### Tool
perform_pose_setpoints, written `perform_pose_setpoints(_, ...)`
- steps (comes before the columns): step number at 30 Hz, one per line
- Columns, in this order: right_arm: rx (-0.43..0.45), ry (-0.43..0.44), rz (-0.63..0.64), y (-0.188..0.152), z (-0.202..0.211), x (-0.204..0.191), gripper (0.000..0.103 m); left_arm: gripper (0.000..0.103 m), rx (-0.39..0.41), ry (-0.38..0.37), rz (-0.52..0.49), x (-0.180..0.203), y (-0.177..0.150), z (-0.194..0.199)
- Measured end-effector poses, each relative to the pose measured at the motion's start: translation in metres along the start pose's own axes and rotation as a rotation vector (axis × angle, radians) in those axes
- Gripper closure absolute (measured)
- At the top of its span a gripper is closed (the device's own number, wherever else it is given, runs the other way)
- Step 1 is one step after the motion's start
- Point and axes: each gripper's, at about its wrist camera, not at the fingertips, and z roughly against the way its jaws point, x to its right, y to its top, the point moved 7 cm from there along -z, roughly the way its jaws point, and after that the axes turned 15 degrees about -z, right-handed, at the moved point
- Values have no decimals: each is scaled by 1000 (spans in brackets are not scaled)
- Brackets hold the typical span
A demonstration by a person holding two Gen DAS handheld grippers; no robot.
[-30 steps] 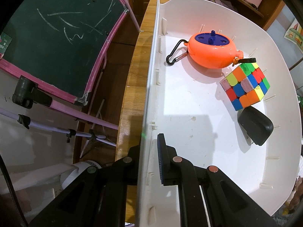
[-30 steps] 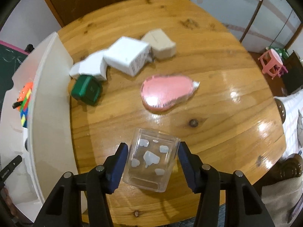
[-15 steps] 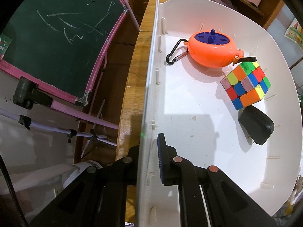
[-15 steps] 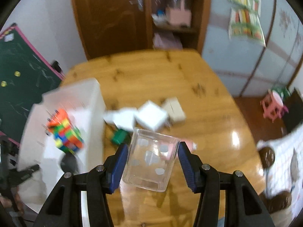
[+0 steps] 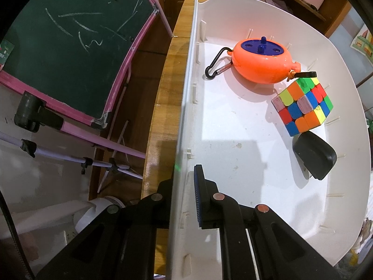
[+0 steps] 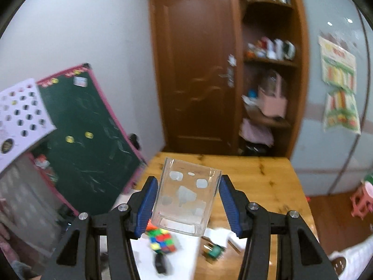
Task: Organize rigid objects
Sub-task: 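Carry the clear box into the white tray and open the right gripper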
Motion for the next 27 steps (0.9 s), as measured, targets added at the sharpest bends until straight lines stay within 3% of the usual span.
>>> perform_pose_setpoints(6,-98,90,132,-36,-20,-38,48,92,-1,-4,2,-1,0,-2)
perform_pose_setpoints(15,-334,83,309,-123,-76,-53,48,92,-6,-9,2,-2,0,-4)
perform_pose_setpoints(27,-686,43,238,-214,-133,-26,47,92,-6,-18,9,-3,-1,-6)
